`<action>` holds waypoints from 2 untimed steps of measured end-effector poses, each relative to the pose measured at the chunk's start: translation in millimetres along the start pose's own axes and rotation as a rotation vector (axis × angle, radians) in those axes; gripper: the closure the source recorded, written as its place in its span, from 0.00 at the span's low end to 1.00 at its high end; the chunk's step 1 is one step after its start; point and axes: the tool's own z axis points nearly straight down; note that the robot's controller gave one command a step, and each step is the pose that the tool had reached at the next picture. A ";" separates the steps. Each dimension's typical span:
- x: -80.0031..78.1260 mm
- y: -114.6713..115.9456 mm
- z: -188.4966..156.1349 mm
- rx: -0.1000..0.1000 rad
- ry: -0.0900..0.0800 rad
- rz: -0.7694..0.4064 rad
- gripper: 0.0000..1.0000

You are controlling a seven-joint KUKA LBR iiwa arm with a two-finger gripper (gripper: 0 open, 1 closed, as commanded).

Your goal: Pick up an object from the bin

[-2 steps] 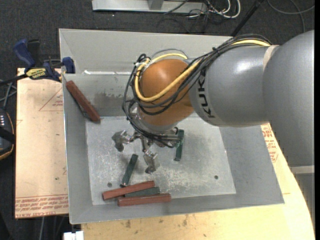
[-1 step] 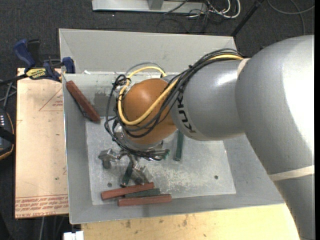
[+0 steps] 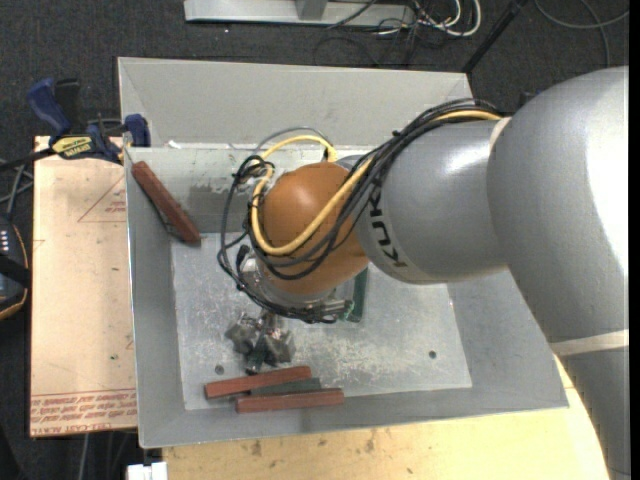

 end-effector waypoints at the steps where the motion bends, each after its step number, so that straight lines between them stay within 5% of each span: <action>1: 0.0 0.0 0.0 0.000 0.000 0.000 1.00; 2: 0.7 1.0 -3.9 -0.002 0.002 0.000 1.00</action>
Offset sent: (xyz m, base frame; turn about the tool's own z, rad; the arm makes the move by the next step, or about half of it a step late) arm -0.0001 0.0000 0.0770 0.0000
